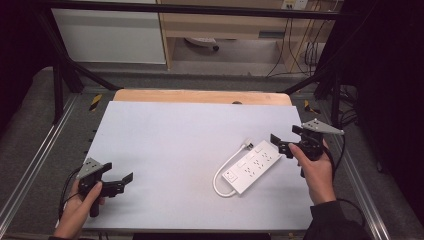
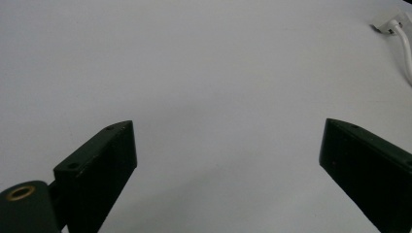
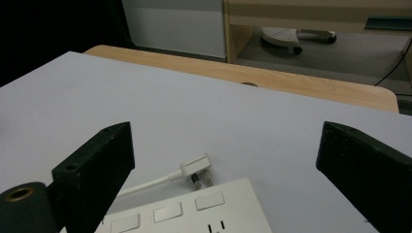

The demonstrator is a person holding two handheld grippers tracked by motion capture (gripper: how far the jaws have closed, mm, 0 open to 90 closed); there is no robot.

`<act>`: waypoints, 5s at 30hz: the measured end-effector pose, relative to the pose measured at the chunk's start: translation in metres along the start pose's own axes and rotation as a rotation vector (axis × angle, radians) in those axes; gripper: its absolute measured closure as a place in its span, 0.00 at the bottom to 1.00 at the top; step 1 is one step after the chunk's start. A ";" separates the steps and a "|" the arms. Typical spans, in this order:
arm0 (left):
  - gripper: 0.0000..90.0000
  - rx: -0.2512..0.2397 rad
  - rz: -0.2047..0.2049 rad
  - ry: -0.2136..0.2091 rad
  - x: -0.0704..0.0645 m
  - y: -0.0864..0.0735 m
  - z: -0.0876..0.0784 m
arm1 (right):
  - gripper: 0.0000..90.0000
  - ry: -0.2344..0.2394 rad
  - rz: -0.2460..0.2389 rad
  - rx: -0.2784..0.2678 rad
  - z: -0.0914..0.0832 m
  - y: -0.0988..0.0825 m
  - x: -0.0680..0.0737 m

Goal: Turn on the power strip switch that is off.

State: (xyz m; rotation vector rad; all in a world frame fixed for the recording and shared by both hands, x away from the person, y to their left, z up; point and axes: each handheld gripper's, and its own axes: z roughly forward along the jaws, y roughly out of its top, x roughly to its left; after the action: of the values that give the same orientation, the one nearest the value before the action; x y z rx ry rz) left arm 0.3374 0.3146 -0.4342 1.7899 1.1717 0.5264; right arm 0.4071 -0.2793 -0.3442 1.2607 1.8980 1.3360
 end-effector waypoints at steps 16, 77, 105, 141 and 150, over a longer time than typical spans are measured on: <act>0.07 -0.007 -0.006 -0.010 -0.001 0.001 0.000 | 0.19 -0.008 -0.013 0.019 0.017 0.000 0.001; 0.07 -0.001 0.009 -0.003 -0.002 0.001 0.000 | 0.83 0.013 0.036 0.077 0.068 -0.042 -0.009; 0.07 0.006 0.018 -0.003 -0.002 0.001 0.000 | 0.94 0.020 0.014 0.118 0.078 -0.063 0.002; 0.07 0.010 0.017 -0.003 -0.003 0.000 0.001 | 1.00 0.032 -0.017 0.158 0.081 -0.074 0.011; 0.07 0.011 0.018 -0.002 -0.003 0.000 0.001 | 1.00 0.038 -0.018 0.163 0.081 -0.075 0.012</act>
State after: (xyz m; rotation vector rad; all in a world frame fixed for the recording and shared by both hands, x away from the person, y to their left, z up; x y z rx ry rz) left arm 0.3371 0.3118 -0.4341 1.8109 1.1606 0.5299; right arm 0.4362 -0.2388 -0.4432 1.3003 2.0755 1.2250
